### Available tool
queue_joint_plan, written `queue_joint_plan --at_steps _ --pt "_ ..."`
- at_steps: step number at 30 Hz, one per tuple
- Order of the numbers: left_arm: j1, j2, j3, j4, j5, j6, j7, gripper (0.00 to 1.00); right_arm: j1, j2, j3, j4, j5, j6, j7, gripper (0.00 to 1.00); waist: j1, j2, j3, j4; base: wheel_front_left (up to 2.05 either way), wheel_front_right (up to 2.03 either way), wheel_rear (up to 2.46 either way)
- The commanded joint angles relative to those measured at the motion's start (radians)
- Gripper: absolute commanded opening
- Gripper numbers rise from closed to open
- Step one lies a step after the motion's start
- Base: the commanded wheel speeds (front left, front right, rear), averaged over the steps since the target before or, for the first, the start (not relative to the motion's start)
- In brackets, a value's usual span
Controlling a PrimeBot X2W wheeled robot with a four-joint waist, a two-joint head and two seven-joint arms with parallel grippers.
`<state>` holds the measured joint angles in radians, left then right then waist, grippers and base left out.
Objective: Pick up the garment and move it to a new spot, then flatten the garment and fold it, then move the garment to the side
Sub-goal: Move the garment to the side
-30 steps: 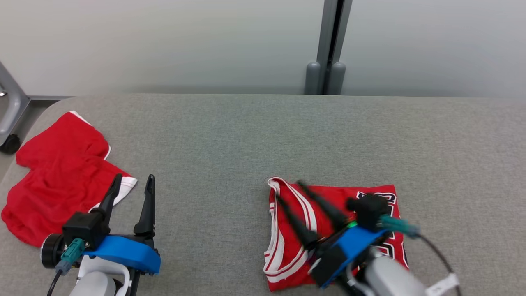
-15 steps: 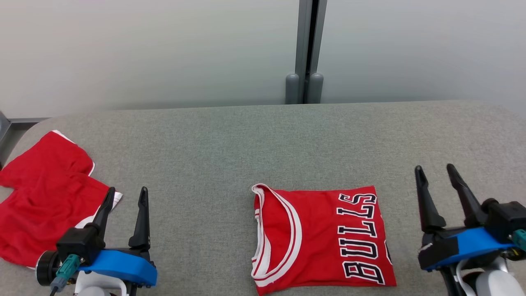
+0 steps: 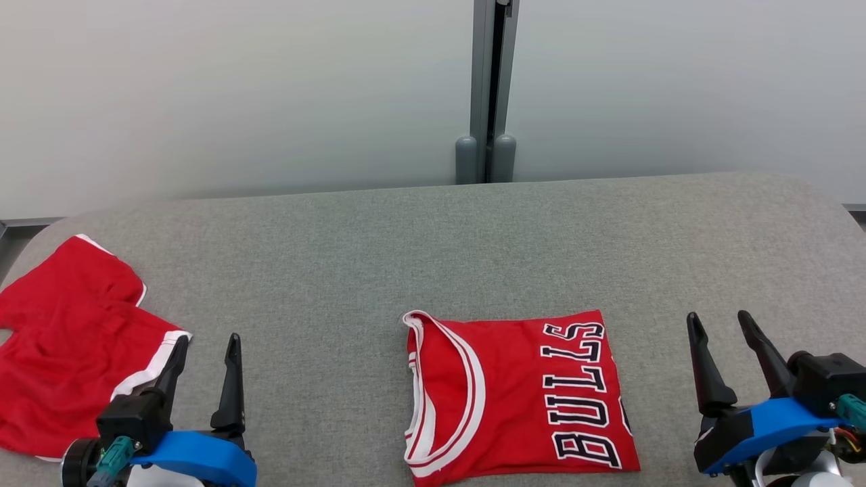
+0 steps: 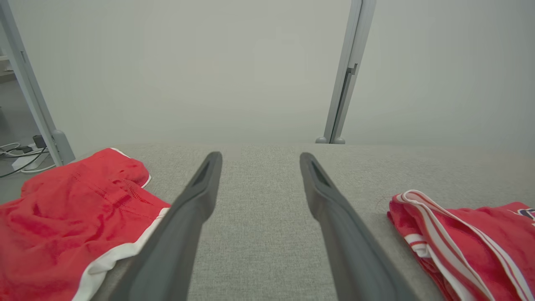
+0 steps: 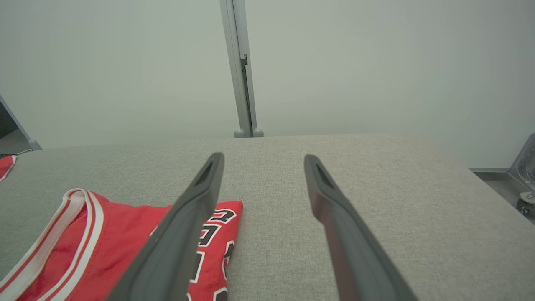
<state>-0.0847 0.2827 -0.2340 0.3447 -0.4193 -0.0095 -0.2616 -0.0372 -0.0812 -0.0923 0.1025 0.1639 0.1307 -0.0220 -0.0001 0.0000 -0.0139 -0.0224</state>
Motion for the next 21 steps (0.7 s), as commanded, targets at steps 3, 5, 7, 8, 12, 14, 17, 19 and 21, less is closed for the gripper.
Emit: queue_joint_plan --at_steps 3,5,7,8,12,14,17,19,21 --pt "-0.003 0.005 0.01 0.016 0.004 -0.006 -0.004 1.0 -0.003 0.003 0.006 0.011 0.004 0.0 -0.008 1.0 0.0001 0.0 -0.003 -0.002 0.0 0.0 0.0" --pt "-0.007 0.004 0.013 0.023 0.004 -0.008 -0.004 1.0 -0.006 0.004 0.009 0.017 0.004 0.0 -0.008 1.0 0.0001 0.0 -0.003 -0.002 0.0 0.0 0.0" --pt "-0.01 0.003 0.015 0.028 0.005 -0.01 -0.004 1.0 -0.01 0.005 0.012 0.021 0.003 0.0 -0.008 1.0 0.0001 0.0 -0.003 -0.002 0.0 0.0 0.0" --pt "-0.01 0.002 0.016 0.029 0.006 -0.012 -0.004 1.0 -0.011 0.005 0.013 0.022 0.003 0.0 -0.008 1.0 0.0001 0.0 -0.003 -0.002 0.0 0.0 0.0" --pt "-0.01 -0.003 0.019 0.033 0.011 -0.015 -0.004 1.0 -0.013 0.005 0.017 0.027 0.009 0.0 -0.005 1.0 0.0001 0.0 -0.004 0.001 0.0 0.0 0.0" --pt "-0.007 -0.005 0.022 0.034 0.013 -0.016 -0.004 1.0 -0.014 0.005 0.02 0.029 0.013 0.0 -0.004 1.0 0.0001 0.0 -0.005 0.001 0.0 0.0 0.0" --pt "-0.004 -0.008 0.029 0.032 0.016 -0.016 -0.004 1.0 -0.016 0.004 0.024 0.034 0.018 0.0 -0.005 1.0 0.0001 0.0 -0.006 0.001 0.0 0.0 0.0" --pt "-0.003 -0.009 0.033 0.03 0.017 -0.016 -0.005 1.0 -0.017 0.001 0.026 0.037 0.02 0.0 -0.008 1.0 0.0001 0.0 -0.006 0.001 0.0 0.0 0.0" --pt "-0.003 -0.01 0.036 0.027 0.02 -0.017 -0.005 1.0 -0.018 0.001 0.028 0.039 0.021 0.0 -0.009 1.0 0.0001 0.0 -0.005 0.001 0.0 0.0 0.0"
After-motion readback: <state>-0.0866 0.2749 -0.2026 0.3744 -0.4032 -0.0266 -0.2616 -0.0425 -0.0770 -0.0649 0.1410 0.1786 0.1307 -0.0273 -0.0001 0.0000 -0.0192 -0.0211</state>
